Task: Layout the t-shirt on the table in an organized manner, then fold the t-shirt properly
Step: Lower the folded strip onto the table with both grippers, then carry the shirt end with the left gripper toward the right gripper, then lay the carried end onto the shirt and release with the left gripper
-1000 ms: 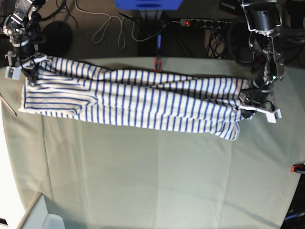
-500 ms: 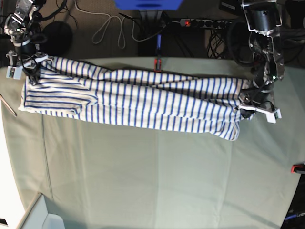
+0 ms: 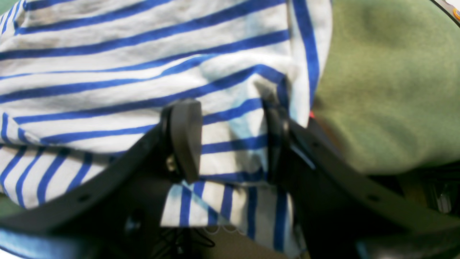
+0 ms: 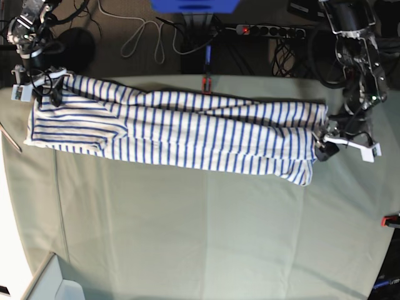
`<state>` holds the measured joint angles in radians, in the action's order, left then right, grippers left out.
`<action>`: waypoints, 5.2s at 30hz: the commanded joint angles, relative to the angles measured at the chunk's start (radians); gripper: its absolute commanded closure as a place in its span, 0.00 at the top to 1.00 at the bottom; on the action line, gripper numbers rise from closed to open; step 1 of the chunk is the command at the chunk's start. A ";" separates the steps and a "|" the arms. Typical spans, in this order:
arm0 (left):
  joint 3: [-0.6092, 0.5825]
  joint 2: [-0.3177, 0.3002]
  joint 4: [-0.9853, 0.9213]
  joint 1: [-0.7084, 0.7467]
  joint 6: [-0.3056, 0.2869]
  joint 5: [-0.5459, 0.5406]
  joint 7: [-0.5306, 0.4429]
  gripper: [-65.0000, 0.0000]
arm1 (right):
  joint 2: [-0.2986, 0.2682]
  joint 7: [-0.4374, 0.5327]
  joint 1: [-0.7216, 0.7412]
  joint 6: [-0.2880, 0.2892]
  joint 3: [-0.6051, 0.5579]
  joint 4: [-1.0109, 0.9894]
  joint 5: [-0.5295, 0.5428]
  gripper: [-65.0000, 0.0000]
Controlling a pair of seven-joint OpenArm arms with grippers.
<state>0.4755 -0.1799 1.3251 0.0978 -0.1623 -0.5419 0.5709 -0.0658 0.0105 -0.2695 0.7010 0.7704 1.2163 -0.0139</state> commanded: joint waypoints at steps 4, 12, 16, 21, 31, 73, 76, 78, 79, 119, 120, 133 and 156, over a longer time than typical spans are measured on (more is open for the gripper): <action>-0.002 -0.007 -0.057 -0.036 -0.007 -0.007 -0.010 0.79 | -0.021 0.012 0.002 -0.003 0.011 0.013 0.009 0.44; -0.004 0.027 -0.132 -0.054 -0.007 0.001 -0.005 0.79 | -0.019 0.010 0.002 -0.003 0.011 0.013 0.009 0.44; -0.082 0.021 -0.132 -0.051 -0.007 -0.007 -0.009 0.68 | -0.018 0.010 0.003 -0.003 0.011 0.013 0.009 0.44; -0.108 0.027 -0.134 -0.046 -0.007 -0.007 -0.010 0.41 | -0.018 0.010 0.003 -0.003 0.011 0.018 0.009 0.44; -0.108 0.050 -0.121 -0.040 -0.007 -0.008 -0.004 0.01 | -0.018 0.010 0.003 -0.003 0.011 0.012 0.009 0.44; -0.958 0.268 -0.092 -0.077 0.005 0.317 -0.335 0.00 | -0.002 0.015 0.005 -0.003 -0.025 0.020 0.009 0.44; -0.963 0.294 -0.092 -0.079 0.005 0.317 -0.335 0.00 | -0.002 0.015 0.005 -0.003 -0.025 0.020 0.009 0.44; -0.963 0.303 -0.092 -0.092 0.005 0.319 -0.334 0.00 | -0.002 0.015 0.005 -0.003 -0.025 0.020 0.009 0.44; -0.963 0.305 -0.092 -0.099 0.005 0.319 -0.334 0.00 | -0.002 0.015 0.005 -0.003 -0.025 0.020 0.009 0.44; -1.096 0.190 0.074 -0.106 0.005 0.306 -0.334 0.61 | -0.018 0.010 0.026 -0.003 -0.025 0.021 0.009 0.44; -1.096 0.208 0.046 -0.114 0.004 0.306 -0.334 0.61 | -0.018 0.010 0.026 -0.003 -0.025 0.021 0.009 0.44; -1.098 0.314 -0.249 -0.252 0.002 -0.142 -0.328 0.78 | -0.019 0.009 0.039 -0.003 -0.025 0.020 0.007 0.44; -1.102 0.110 -0.109 -0.252 0.007 -0.323 -0.331 0.78 | -0.015 0.009 0.045 -0.003 -0.025 0.017 0.007 0.44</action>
<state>-0.6247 -0.0853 1.1980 -0.1368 -0.1406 -0.8566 0.2569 -0.0666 -0.0032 -0.2283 0.7002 0.7395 1.2190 -0.0208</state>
